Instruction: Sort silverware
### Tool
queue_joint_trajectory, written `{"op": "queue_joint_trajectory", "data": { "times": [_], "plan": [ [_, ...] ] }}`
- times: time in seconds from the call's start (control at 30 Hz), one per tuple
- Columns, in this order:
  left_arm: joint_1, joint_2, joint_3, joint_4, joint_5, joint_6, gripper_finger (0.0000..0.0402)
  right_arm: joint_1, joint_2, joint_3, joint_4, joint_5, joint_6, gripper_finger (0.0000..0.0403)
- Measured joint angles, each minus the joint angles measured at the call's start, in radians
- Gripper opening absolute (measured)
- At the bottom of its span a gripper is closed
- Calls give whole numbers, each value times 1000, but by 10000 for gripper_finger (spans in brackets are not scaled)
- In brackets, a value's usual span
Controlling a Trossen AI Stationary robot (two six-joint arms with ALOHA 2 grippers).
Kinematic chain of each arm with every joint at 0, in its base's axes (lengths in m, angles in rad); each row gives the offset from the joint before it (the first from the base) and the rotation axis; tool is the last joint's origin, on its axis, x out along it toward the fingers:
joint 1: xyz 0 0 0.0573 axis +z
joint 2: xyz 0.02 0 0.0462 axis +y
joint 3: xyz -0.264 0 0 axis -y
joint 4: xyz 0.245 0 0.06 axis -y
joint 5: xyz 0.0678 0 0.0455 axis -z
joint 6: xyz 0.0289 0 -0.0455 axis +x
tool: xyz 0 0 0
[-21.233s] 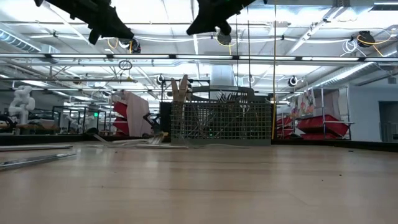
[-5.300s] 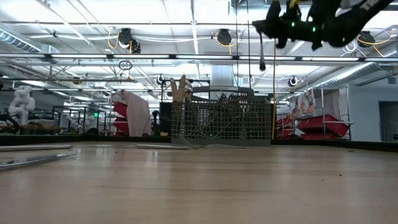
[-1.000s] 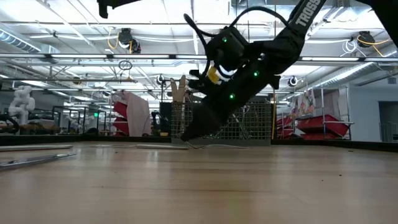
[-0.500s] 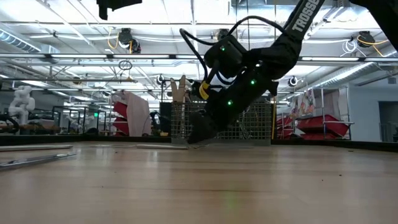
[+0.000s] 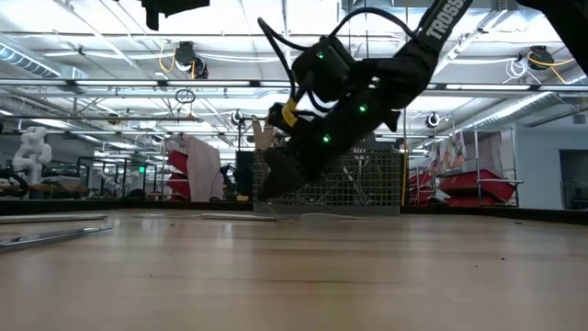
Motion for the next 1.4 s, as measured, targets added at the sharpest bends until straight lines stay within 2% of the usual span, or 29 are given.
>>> {"op": "queue_joint_trajectory", "data": {
  "times": [0.43, 0.57, 0.73, 0.9, 1.1, 1.4],
  "plan": [
    [0, -17, 0, -3, 32, -1, 77, -7, 56, 33, -33, -30, 51, 153],
    [0, -22, 0, -30, 32, -1, 77, -9, 69, 34, -37, 33, 111, 151],
    [0, -23, 0, -29, 32, -1, 77, -16, 71, 34, -67, 145, 179, 109],
    [0, -23, 0, -29, 32, 1, 77, -27, 71, 34, -113, 144, 278, 14],
    [0, -23, 0, -29, 32, 5, 77, -23, 59, 34, -131, 178, 293, 1],
    [0, -23, 0, -26, 32, 5, 77, -18, -80, 57, -196, 184, 252, 0]
  ]
}}
